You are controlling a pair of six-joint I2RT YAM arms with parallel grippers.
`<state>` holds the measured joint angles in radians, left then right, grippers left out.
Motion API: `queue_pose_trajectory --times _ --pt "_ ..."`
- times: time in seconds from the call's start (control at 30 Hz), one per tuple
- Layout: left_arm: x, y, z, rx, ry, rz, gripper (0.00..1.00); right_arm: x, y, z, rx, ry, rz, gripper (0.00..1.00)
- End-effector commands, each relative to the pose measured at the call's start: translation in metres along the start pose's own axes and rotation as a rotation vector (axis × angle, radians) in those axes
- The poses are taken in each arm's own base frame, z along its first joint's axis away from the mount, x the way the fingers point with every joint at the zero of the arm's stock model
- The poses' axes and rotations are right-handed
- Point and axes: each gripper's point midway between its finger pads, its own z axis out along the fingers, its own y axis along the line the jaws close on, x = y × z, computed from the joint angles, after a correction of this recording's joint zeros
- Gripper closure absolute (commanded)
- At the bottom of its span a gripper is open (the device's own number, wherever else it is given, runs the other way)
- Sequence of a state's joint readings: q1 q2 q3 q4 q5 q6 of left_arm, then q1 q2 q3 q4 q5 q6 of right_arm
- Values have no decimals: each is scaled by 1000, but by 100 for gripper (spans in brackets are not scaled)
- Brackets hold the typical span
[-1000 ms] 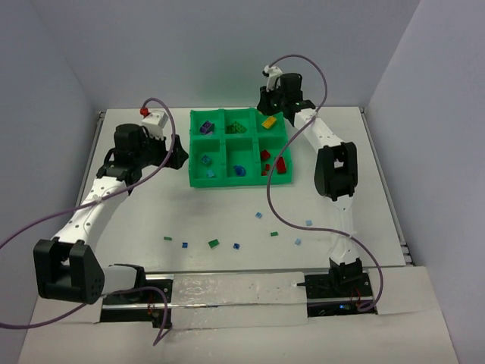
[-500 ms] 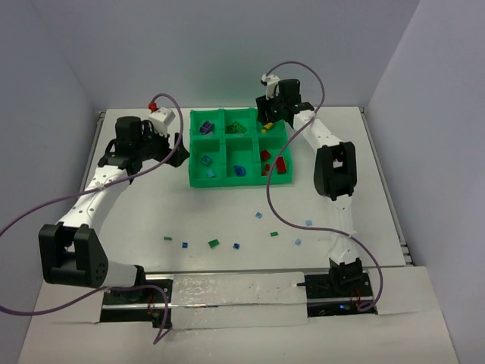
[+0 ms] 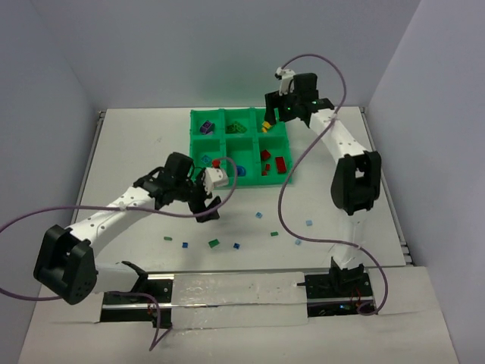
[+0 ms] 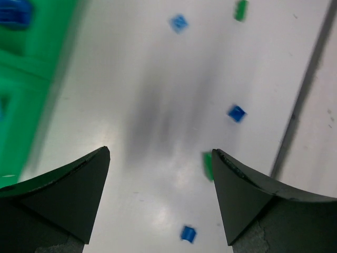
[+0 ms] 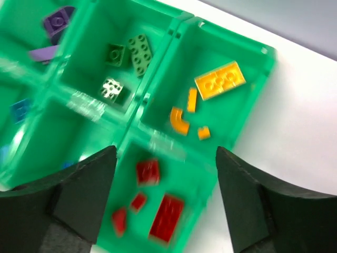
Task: Sort the legos into containers by color
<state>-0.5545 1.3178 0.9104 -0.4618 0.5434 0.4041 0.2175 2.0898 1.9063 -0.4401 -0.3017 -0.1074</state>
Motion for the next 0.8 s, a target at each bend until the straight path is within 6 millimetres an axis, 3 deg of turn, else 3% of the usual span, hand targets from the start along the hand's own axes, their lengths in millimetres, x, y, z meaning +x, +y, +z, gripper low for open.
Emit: queue_pose_trajectory --times 0.0,0.17,0.33,0.53,0.77 --pt "20 -51 4 98 51 32 12 -57 -1 -107 59 -170 -34 11" --pt "35 -75 16 89 117 73 11 -27 -6 -148 119 -139 -45 6" --pt "57 -72 26 68 291 33 11 -10 -2 -170 138 -141 -59 4" --pt "85 -66 28 23 422 -1 15 -5 -3 -179 156 -151 -79 3" --pt "90 -62 35 -21 471 -28 17 -1 -1 -181 151 -146 -89 2"
